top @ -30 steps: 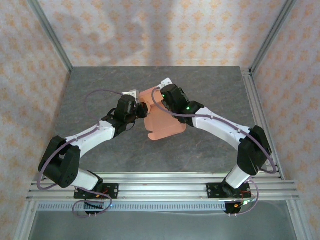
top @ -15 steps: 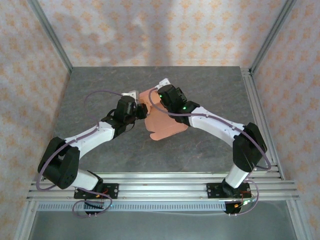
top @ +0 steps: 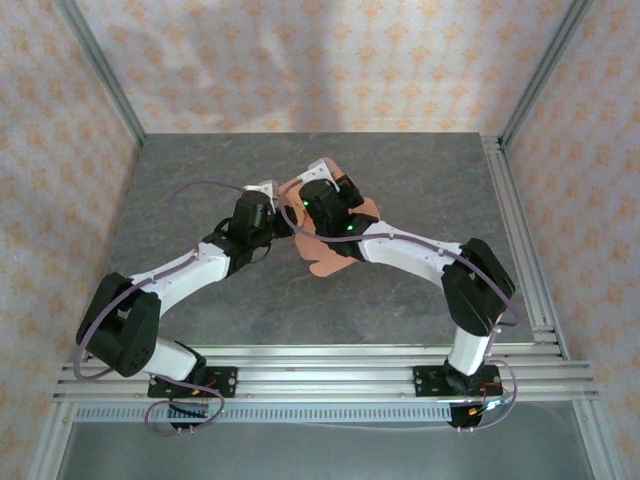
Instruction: Fold the paper box
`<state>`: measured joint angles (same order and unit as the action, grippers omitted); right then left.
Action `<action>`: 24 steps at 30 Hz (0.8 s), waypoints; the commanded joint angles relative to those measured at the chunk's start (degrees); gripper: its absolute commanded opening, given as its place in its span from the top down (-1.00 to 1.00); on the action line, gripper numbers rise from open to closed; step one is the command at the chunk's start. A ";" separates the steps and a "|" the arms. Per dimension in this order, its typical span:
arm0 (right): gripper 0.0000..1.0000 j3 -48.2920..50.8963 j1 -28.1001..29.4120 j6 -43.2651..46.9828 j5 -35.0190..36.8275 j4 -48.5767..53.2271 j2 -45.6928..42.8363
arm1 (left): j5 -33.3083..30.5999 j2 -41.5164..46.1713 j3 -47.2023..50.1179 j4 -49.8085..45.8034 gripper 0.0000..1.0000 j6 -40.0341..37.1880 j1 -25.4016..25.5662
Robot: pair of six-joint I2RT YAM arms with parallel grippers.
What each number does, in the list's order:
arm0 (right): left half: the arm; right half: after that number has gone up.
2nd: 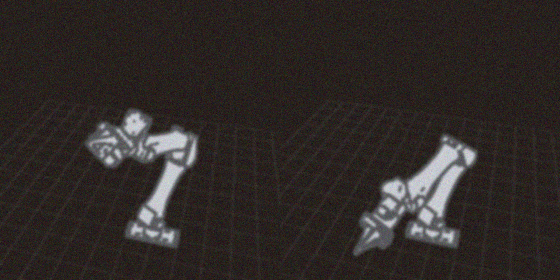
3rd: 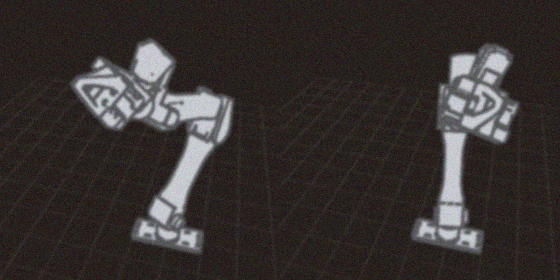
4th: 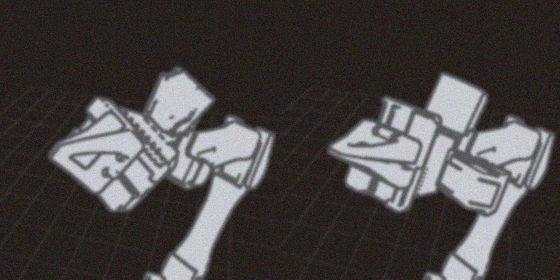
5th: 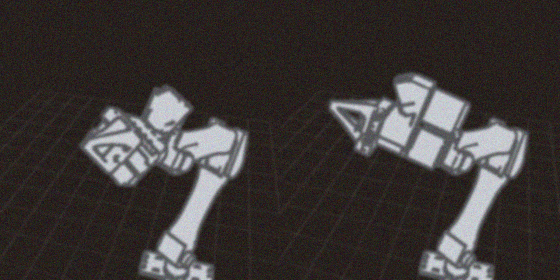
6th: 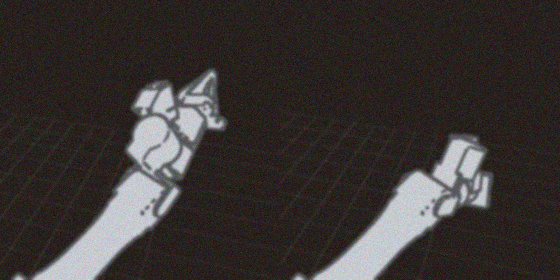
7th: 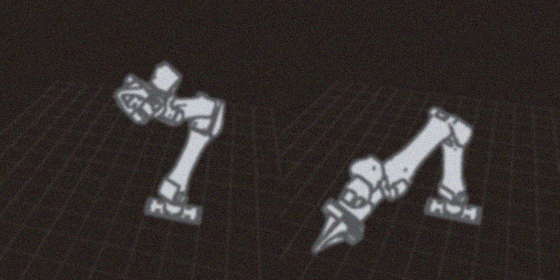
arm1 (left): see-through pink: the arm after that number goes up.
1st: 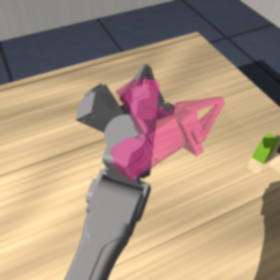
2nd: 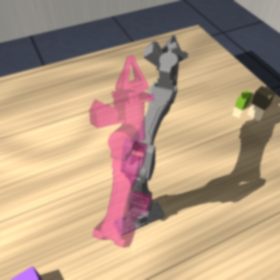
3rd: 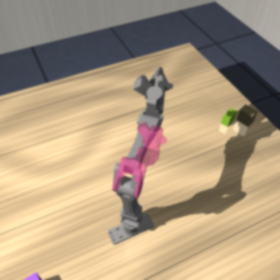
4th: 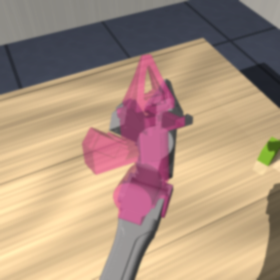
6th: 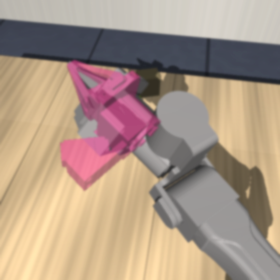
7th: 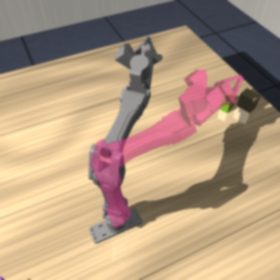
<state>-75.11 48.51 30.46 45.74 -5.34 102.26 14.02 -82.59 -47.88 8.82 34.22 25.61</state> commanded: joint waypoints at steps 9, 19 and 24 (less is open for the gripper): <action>1.00 -1.12 -0.52 -0.08 4.56 -4.48 2.41 | 4.00 -1.79 -3.67 -0.15 1.00 -1.47 0.23; 0.17 8.22 -2.19 -8.77 -27.20 -3.54 -11.74 | 2.52 -1.26 -3.47 -1.79 1.00 -1.70 0.15; -0.29 12.49 -5.09 -11.84 -38.96 -1.03 -19.85 | 2.75 -1.75 -3.54 -1.88 1.00 -1.63 0.21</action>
<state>-64.71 44.97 21.85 17.43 -8.10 86.89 15.99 -84.64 -49.89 7.01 33.95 25.50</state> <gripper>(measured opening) 0.614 0.048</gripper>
